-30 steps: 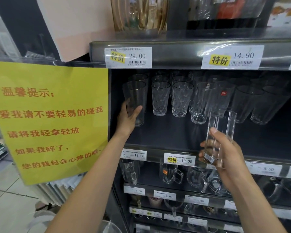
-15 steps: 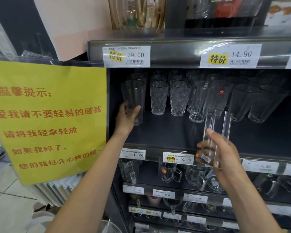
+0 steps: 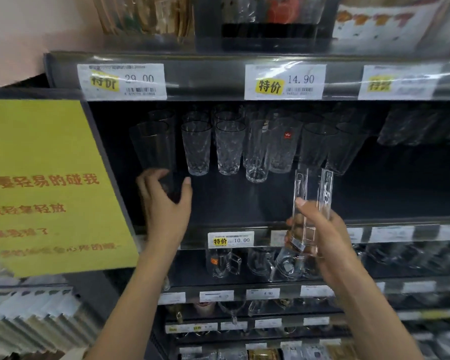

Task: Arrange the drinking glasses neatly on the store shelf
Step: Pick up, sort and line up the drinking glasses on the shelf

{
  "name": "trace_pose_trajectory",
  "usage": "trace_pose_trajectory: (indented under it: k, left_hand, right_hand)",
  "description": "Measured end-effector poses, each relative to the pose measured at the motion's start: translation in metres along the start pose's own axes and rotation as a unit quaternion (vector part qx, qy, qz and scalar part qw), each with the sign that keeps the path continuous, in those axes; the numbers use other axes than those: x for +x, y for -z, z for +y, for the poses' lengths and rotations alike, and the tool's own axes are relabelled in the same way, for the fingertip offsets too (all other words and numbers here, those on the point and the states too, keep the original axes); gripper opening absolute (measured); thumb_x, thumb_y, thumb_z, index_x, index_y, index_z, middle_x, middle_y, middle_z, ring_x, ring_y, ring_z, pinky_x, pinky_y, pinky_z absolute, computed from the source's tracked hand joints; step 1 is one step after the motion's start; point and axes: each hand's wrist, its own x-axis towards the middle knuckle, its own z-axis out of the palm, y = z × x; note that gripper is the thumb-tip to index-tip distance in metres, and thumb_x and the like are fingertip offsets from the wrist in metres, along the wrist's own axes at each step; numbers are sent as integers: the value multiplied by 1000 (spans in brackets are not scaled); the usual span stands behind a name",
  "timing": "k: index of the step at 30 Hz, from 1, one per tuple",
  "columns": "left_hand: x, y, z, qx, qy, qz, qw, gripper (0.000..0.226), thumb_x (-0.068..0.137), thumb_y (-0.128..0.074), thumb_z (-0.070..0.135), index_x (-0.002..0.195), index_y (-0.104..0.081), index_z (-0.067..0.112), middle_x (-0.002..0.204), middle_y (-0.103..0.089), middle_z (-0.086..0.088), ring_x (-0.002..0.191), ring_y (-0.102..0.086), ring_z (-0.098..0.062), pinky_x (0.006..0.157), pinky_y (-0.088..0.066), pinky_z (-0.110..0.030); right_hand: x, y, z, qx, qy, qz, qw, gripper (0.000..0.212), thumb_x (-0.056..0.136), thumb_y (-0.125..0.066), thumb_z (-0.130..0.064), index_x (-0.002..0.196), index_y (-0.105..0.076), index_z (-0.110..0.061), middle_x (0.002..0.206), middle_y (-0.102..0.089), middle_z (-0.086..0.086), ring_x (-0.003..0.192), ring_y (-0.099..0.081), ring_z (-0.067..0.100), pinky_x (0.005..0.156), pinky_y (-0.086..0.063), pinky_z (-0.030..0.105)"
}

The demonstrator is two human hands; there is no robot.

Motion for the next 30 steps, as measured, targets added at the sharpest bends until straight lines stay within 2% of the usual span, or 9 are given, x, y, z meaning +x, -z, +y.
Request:
trace_pose_trajectory:
  k: [2,5,9,12,15,17,22,26,30]
  left_hand:
    - [-16,-9,12,-23,-26,-30,999,24,94,-63,30,105,-55,11,108,-48,1,97,-50,-12,86,-41,-22]
    - [-36,-29,34,-45,-109,-94,989,21,92,-56,33,91,-60,13,89,-54,5,81,-50,-9,75,-40,-19]
    - [-55,-63,72,-56,-164,-200,964,21,92,-52,39,90,-63,21,84,-55,17,80,-54,-2,73,-43,-18]
    - [-66,-95,101,-25,-198,-266,943,19,92,-55,38,91,-64,22,86,-56,17,81,-53,-2,75,-47,-25]
    - [-77,-130,130,48,-206,-328,921,15,95,-58,35,97,-64,22,91,-55,16,91,-52,-6,82,-47,-32]
    - [-83,-155,145,107,-193,-375,900,22,97,-53,41,105,-63,23,103,-59,11,103,-53,-12,88,-46,-35]
    - [-97,-221,165,188,-160,-439,864,51,99,-40,57,128,-59,19,131,-59,0,123,-51,-21,102,-44,-41]
    - [-104,-259,173,254,-129,-464,839,60,100,-32,60,136,-56,18,145,-51,-8,136,-43,-27,111,-36,-44]
    - [-105,-270,178,278,-105,-468,832,58,101,-34,56,145,-46,21,156,-38,-10,145,-31,-27,119,-26,-41]
  right_hand:
    - [-2,15,-3,-8,4,14,1000,44,74,-78,-45,101,-64,-13,83,-71,9,72,-68,29,75,-60,46]
    - [-5,41,-9,-17,3,40,999,45,76,-78,-44,105,-64,-13,84,-70,8,70,-69,26,69,-59,41]
    - [-11,79,-21,-32,27,66,997,44,75,-75,-46,108,-66,-19,95,-76,6,71,-73,17,62,-55,30]
    - [-10,111,-31,-52,35,73,995,39,79,-72,-42,108,-64,-18,95,-75,2,68,-73,6,60,-52,23]
    - [-3,145,-42,-76,34,70,994,48,69,-76,-48,108,-64,-22,99,-76,7,85,-75,20,70,-57,35]
    - [7,168,-50,-84,35,59,994,47,69,-82,-48,104,-64,-22,96,-75,11,85,-73,27,75,-59,41]
    - [47,217,-65,-111,47,29,992,41,78,-78,-46,110,-64,-25,103,-74,3,91,-71,21,75,-55,39]
    - [91,242,-75,-109,59,4,992,31,86,-75,-32,109,-55,-29,103,-69,2,92,-67,19,72,-53,32]
    - [142,253,-79,-126,77,-16,989,51,79,-80,-33,120,-53,-23,103,-66,2,97,-65,20,86,-51,38]
